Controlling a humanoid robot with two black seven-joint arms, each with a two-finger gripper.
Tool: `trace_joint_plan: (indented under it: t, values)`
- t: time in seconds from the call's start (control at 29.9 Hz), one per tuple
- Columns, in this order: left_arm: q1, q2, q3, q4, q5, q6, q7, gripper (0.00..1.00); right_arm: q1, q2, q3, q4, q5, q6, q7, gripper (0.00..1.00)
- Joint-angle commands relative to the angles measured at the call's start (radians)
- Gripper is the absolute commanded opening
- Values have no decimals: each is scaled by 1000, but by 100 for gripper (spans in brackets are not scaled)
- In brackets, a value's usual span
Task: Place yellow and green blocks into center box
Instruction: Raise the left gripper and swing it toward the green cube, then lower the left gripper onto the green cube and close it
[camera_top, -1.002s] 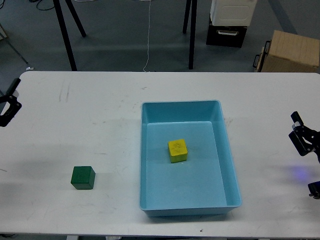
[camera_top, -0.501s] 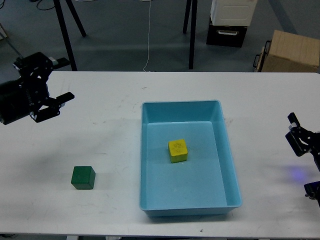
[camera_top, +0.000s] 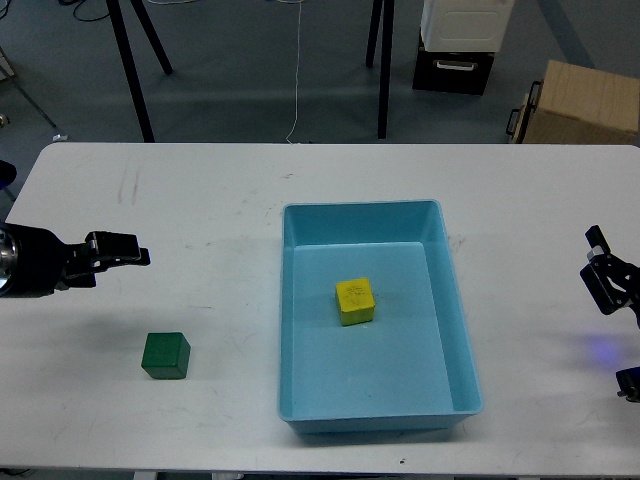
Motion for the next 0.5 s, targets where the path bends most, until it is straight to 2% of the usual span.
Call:
trace_joint_plan:
  t: [0.0,0.17,0.47]
  values:
    - [-27,-5,22,-10,18,0,0,100,1,-4,-1,-3,-1,0,0,98]
    - [-29,-77,35,-7,17,0,-2,100,1,-2,-3,-6,-1,0,0,98]
    - [-32,-251,88,68,8,0,-6,100,7,-2,-3,-13,-2,-1,0,98]
